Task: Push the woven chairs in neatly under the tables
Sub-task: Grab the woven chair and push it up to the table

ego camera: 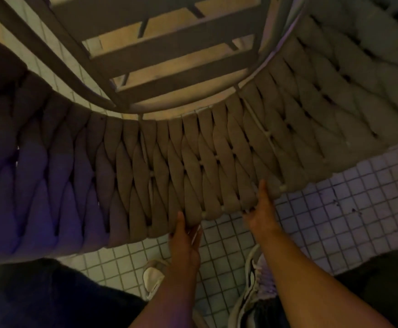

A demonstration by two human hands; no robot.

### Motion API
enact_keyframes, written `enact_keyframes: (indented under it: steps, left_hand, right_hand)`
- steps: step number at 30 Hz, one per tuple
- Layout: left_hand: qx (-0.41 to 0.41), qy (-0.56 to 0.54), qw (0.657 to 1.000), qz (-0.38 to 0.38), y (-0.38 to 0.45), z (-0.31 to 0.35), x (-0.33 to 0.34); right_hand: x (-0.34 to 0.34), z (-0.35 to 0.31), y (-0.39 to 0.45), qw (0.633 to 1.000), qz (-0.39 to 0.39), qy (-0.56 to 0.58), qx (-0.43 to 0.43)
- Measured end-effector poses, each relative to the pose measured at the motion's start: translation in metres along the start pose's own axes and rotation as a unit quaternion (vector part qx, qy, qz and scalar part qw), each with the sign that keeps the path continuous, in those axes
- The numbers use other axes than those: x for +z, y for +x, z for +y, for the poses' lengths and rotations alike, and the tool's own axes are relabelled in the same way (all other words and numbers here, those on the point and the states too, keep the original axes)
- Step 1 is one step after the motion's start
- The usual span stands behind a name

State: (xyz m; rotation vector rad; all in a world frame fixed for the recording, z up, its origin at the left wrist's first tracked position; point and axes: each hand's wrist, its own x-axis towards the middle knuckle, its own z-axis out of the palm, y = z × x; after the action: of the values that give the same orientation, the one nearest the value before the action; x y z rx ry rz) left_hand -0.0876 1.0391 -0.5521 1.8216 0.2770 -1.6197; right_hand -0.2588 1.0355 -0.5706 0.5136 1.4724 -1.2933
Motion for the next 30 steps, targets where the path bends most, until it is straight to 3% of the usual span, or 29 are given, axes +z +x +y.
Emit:
enact_keyframes:
  steps: [10,17,23,27,30]
  left_hand:
    - [0.090,0.039,0.995,0.031,-0.157,0.139,0.002]
    - [0.076,0.059,0.992,0.083,-0.249,0.216,0.029]
    - [0.027,-0.023,0.997,0.063,-0.288,0.273,0.059]
    - [0.033,-0.060,0.996,0.050,-0.288,0.313,0.098]
    - [0.028,-0.061,0.998,0.014,-0.295,0.335,0.116]
  right_hand:
    - [0.100,-0.060,-0.174,0.993,0.096,0.057,-0.032]
    - [0.155,-0.124,-0.271,0.987,0.151,0.043,-0.032]
    - [0.185,-0.164,-0.314,0.990,0.130,0.047,0.031]
    - [0.206,-0.225,-0.303,0.998,0.047,0.041,-0.001]
    - [0.222,-0.259,-0.293,0.999,0.037,-0.008,-0.002]
